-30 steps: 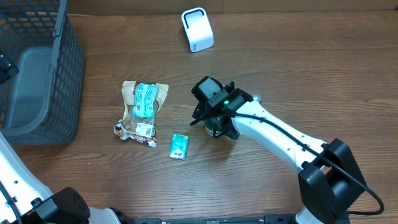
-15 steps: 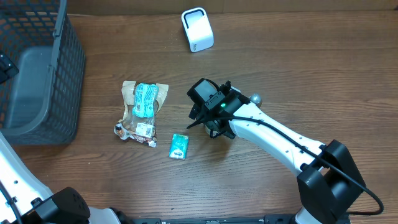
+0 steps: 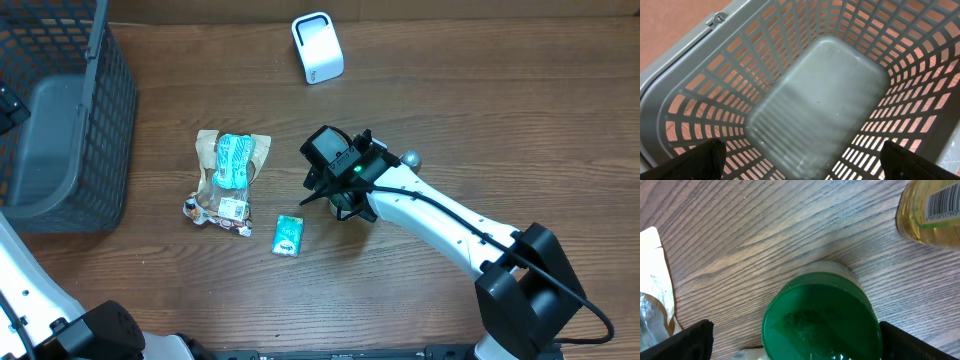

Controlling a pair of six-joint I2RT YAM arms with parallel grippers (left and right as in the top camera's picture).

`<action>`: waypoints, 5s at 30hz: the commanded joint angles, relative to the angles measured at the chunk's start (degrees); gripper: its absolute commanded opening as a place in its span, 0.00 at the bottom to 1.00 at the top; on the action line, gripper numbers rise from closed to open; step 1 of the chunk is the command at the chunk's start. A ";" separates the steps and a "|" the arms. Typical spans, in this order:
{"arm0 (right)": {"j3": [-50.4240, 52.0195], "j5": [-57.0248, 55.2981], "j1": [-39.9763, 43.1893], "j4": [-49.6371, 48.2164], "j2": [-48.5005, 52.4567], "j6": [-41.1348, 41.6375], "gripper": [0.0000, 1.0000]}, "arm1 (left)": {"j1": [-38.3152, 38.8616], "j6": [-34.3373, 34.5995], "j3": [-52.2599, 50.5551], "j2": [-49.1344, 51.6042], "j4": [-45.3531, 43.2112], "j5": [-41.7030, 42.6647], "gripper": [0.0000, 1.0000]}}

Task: Scan the item barcode

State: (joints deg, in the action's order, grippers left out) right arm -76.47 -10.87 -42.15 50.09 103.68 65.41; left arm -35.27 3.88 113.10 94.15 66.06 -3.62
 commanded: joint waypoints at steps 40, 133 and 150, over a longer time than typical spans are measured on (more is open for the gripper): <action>0.37 0.42 -0.22 3.39 2.97 0.52 0.78 | 0.04 -1.11 1.01 0.46 -0.02 0.48 1.00; -2.21 18.69 -9.97 1.33 2.97 -30.86 0.04 | 0.04 -1.11 1.01 0.46 -0.04 0.50 1.00; 4.04 20.15 -9.99 -1.09 2.97 -22.43 0.04 | 0.04 -1.11 1.01 0.46 -0.04 0.50 0.99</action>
State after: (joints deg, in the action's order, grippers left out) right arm -72.71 8.34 -52.16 48.47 106.91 40.69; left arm -35.27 3.88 113.10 94.15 66.06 -3.62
